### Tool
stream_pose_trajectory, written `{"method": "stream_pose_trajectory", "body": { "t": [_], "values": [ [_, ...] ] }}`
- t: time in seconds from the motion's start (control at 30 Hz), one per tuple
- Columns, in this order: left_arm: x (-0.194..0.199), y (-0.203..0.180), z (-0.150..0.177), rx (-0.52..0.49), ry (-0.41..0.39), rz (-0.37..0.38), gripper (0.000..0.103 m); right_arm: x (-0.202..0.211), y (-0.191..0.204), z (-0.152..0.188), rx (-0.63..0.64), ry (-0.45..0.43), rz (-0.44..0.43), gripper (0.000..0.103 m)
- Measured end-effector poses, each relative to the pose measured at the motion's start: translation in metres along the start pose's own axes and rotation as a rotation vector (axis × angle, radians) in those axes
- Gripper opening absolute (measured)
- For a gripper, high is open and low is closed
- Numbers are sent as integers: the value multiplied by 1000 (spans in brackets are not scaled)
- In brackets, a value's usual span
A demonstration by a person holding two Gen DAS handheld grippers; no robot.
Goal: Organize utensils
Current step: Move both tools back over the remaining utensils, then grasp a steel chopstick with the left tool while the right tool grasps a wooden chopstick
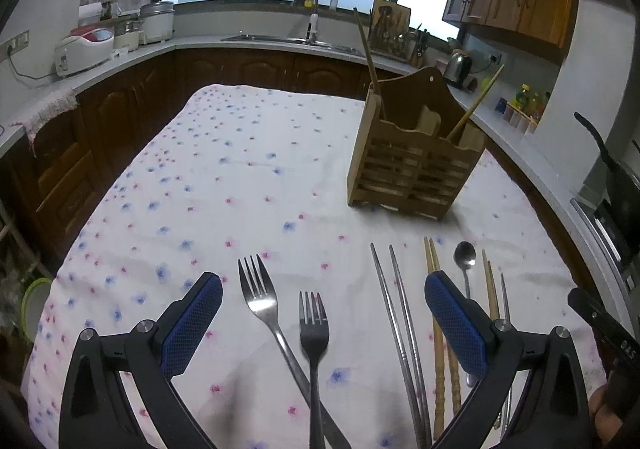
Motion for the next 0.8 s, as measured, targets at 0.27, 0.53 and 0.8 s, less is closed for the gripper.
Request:
{"method": "stream_pose_trajectory", "body": {
  "t": [0.27, 0.53, 0.8],
  "values": [
    [-23, -4, -2, 1, 55, 22, 96, -17, -2, 4, -9, 53, -2, 49],
    [-57, -20, -5, -47, 152, 64, 72, -43, 2, -1, -4, 102, -32, 30],
    [-97, -30, -8, -61, 203, 80, 55, -86, 3, -10, 18, 165, -30, 22]
  ]
}}
Point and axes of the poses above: each gripper's, at about its wrist camera, not at the fingertips, and x roughly against the way its jaws point, y to its left, z to its underside, the point moved 1 cm from there along -x, roughly the way its jaws point, and after that the axes turned 7 degrees about -y, right-handed, at the moved point
